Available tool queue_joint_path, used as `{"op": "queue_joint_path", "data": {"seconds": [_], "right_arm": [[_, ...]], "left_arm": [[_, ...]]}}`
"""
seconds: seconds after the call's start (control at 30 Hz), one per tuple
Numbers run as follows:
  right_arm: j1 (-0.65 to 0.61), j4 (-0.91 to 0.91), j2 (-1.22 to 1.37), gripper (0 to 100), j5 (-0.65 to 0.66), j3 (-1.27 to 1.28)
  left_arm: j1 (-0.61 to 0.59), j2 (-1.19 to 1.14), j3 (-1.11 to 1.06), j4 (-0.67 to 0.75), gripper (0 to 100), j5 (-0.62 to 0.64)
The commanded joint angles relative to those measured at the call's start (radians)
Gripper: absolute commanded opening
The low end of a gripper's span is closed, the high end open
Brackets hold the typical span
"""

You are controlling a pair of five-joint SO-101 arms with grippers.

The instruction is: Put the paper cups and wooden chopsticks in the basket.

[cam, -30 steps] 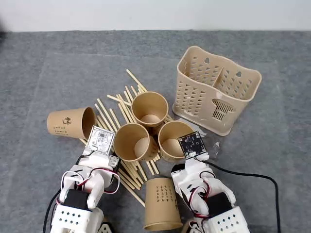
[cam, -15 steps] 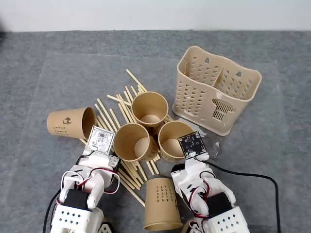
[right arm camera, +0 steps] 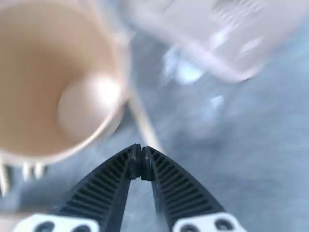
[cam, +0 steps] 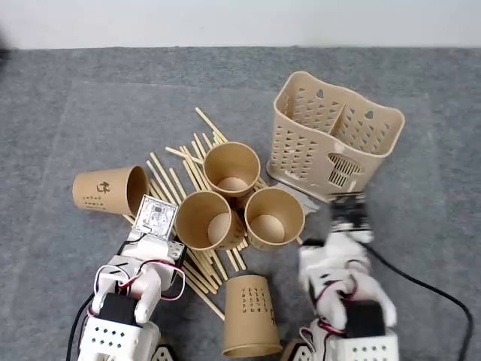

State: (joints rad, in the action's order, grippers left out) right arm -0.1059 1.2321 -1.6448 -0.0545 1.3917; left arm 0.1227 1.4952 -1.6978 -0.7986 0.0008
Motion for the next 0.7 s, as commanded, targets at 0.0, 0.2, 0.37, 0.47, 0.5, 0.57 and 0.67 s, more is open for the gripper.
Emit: {"op": "queue_joint_path", "data": {"seconds": [0.0, 0.2, 0.37, 0.47, 0.5, 0.57, 0.67], "right_arm": [[0.038, 0.008, -0.005, 0.9, 0.012, -0.155], [0.027, 0.027, 0.016, 0.9, 0.008, -0.371], [0.021, 0.142, 0.216, 0.9, -0.015, -0.618], [0.019, 0.262, 0.452, 0.9, -0.087, -0.789], [0.015, 0.3, 0.536, 0.9, -0.104, -0.836], [-0.024, 0.358, 0.687, 0.9, -0.121, -0.921], [-0.071, 0.4, 0.866, 0.9, -0.144, -0.979]], "left_arm": [[0.005, 0.009, 0.007, -0.003, 11, -0.008], [0.005, 0.009, 0.007, -0.003, 11, -0.008], [0.005, 0.009, 0.007, -0.003, 11, -0.008], [0.005, 0.009, 0.007, -0.003, 11, -0.008], [0.005, 0.009, 0.007, -0.003, 11, -0.008], [0.005, 0.009, 0.007, -0.003, 11, -0.008], [0.005, 0.009, 0.007, -0.003, 11, -0.008]]}}
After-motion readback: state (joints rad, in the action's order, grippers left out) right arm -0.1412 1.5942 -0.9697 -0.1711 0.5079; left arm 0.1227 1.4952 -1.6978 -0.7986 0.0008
